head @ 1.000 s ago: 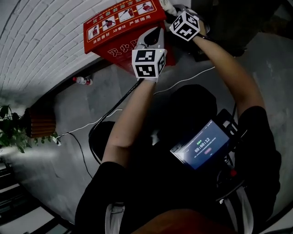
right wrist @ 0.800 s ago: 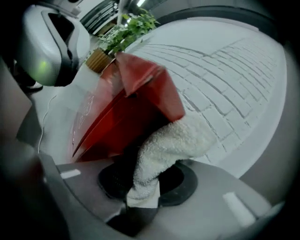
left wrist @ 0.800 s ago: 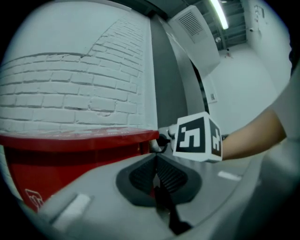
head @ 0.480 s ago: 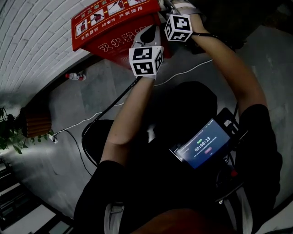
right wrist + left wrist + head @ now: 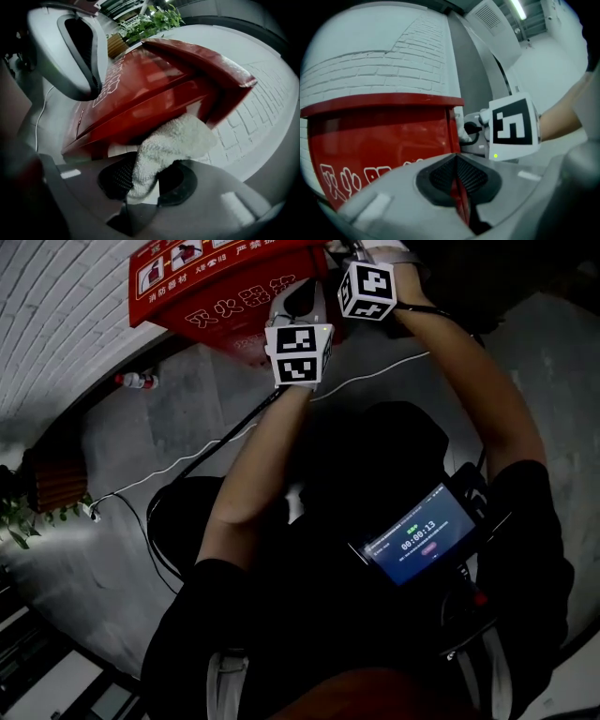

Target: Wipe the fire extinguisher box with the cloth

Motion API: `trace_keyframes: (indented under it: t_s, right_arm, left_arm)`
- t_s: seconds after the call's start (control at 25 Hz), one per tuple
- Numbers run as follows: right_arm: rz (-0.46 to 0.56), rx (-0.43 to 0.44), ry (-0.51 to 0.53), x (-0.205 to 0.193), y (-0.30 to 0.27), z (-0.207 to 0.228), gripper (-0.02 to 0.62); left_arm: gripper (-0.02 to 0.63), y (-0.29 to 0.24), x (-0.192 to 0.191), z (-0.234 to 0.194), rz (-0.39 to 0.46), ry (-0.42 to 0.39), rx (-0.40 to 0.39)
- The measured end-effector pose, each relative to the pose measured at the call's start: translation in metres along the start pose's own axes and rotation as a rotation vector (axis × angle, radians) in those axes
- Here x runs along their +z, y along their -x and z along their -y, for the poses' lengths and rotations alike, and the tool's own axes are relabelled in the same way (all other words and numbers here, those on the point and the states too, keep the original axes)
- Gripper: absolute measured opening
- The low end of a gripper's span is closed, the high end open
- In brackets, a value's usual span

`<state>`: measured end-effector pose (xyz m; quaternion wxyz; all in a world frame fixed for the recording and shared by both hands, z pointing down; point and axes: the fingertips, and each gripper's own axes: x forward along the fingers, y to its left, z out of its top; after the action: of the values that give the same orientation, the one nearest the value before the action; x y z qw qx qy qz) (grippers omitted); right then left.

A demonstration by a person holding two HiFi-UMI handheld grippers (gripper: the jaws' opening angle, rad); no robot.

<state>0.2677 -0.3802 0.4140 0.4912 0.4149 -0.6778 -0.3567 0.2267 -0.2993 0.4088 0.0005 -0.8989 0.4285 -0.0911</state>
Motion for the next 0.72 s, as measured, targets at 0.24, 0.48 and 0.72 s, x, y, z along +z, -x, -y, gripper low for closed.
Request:
trace_keyframes:
  t_s: [0.24, 0.48, 0.72]
  right_arm:
    - [-0.047, 0.09, 0.07, -0.012, -0.004, -0.038, 0.092]
    - [-0.052, 0.167, 0.059, -0.031, -0.042, -0.096, 0.092]
    - [-0.059, 0.187, 0.031, -0.043, -0.062, -0.133, 0.092]
  left_arm:
    - [0.003, 0.004, -0.013, -0.004, 0.066, 0.031, 0.068]
    - [0.003, -0.012, -0.049, -0.004, 0.074, 0.012, 0.061]
    - [0.003, -0.017, -0.089, 0.001, 0.043, 0.116, 0.048]
